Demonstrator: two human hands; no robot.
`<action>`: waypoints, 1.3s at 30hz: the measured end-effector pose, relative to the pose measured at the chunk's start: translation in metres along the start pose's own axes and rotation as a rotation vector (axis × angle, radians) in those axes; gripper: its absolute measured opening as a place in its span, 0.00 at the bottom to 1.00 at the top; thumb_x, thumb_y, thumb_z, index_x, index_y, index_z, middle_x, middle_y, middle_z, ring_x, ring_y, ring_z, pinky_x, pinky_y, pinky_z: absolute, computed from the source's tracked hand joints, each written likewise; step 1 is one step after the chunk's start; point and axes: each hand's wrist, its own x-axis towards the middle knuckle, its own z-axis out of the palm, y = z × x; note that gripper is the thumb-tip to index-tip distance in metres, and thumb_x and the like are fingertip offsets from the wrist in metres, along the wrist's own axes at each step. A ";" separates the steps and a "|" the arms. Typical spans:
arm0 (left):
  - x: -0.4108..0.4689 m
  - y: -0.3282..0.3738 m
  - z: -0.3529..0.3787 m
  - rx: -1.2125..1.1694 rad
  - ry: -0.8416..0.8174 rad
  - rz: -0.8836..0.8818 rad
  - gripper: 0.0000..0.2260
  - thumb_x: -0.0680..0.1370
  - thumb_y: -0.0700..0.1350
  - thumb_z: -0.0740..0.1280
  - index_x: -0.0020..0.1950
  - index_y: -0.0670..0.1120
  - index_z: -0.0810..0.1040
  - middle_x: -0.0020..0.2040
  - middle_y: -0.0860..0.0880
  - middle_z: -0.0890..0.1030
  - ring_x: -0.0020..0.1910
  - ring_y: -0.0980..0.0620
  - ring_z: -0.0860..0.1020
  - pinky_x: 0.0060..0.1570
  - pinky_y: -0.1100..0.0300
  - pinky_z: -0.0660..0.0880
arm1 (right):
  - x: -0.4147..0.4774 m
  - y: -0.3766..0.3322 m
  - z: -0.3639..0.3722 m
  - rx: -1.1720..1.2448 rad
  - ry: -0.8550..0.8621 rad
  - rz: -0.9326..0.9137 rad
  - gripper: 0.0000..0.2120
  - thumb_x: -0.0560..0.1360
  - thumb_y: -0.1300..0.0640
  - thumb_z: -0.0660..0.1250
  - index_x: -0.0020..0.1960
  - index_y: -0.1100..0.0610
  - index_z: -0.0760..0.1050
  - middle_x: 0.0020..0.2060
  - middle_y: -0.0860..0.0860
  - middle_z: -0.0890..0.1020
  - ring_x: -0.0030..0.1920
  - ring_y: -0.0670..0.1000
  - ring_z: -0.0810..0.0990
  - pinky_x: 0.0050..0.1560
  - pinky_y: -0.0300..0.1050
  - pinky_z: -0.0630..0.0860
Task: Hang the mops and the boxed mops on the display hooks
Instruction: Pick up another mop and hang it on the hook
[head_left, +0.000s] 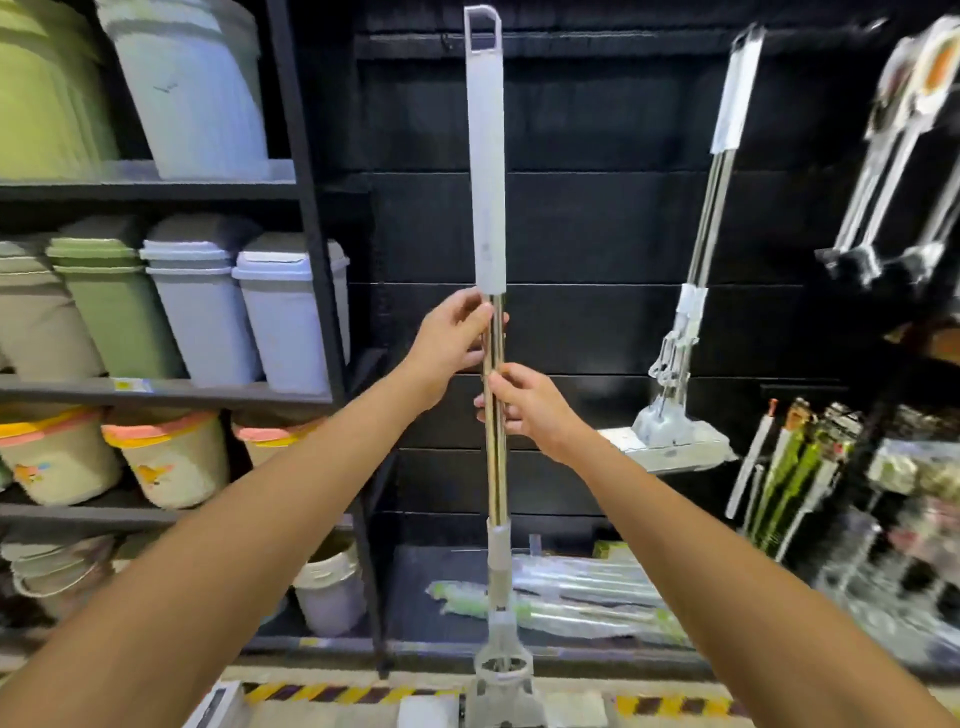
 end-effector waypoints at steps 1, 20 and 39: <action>0.006 0.002 0.017 -0.010 -0.004 0.000 0.13 0.83 0.44 0.58 0.66 0.45 0.71 0.59 0.45 0.80 0.57 0.48 0.80 0.60 0.48 0.76 | -0.001 0.001 -0.020 -0.017 0.013 0.010 0.07 0.82 0.57 0.58 0.55 0.56 0.73 0.46 0.57 0.81 0.49 0.57 0.81 0.58 0.60 0.77; 0.197 0.028 0.255 -0.007 -0.463 0.147 0.20 0.81 0.46 0.62 0.72 0.47 0.64 0.62 0.49 0.73 0.58 0.52 0.75 0.56 0.58 0.74 | 0.049 -0.008 -0.313 -0.323 0.397 0.066 0.16 0.81 0.48 0.59 0.62 0.56 0.75 0.51 0.56 0.83 0.50 0.52 0.84 0.50 0.47 0.79; 0.394 0.063 0.365 -0.046 -0.344 0.301 0.20 0.79 0.41 0.65 0.70 0.45 0.67 0.65 0.43 0.74 0.59 0.47 0.78 0.50 0.57 0.79 | 0.185 -0.047 -0.473 -0.195 0.425 -0.141 0.17 0.81 0.50 0.59 0.65 0.58 0.73 0.52 0.59 0.83 0.50 0.58 0.84 0.49 0.51 0.82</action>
